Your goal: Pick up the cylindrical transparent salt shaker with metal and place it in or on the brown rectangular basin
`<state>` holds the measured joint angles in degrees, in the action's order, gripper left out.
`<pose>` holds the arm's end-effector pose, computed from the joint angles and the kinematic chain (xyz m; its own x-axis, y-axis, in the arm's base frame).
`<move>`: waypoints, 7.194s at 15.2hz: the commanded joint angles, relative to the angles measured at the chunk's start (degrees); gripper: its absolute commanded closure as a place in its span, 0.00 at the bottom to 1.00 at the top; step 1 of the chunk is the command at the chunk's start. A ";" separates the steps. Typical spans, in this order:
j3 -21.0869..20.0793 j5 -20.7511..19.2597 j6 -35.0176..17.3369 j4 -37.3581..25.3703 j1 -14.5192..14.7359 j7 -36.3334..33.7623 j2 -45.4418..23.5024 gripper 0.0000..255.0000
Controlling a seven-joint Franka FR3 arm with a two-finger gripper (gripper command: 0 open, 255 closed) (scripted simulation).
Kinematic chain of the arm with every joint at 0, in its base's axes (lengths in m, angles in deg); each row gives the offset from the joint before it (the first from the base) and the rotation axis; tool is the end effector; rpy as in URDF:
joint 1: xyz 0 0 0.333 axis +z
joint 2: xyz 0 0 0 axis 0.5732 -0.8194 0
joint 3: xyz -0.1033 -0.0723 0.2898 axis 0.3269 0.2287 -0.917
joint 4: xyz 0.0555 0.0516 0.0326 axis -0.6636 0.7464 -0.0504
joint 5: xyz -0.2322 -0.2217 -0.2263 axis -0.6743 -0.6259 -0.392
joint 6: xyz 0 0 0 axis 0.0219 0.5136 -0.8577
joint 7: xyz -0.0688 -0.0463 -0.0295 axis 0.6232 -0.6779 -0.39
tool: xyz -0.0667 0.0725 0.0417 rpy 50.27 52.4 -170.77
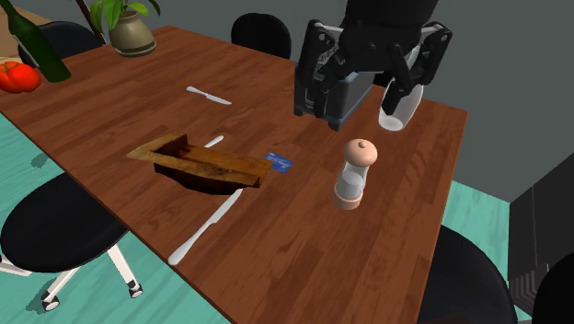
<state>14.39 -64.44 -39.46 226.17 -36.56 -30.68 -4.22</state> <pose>0.4420 -0.0686 0.4541 0.9976 -0.0298 0.0621 -0.0266 -0.9983 -0.0525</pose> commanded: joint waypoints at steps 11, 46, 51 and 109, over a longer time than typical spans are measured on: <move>3.14 0.47 -14.37 -9.84 -1.90 6.03 -24.60 0.00; 3.32 1.05 -16.18 -12.69 -2.49 7.13 -29.33 1.00; 3.47 0.37 -12.63 -13.93 -2.37 6.68 -26.98 1.00; -10.00 -4.51 17.95 -64.18 17.72 -28.09 -47.18 1.00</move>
<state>4.38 -68.95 -20.62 161.07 -18.81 -58.76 -51.49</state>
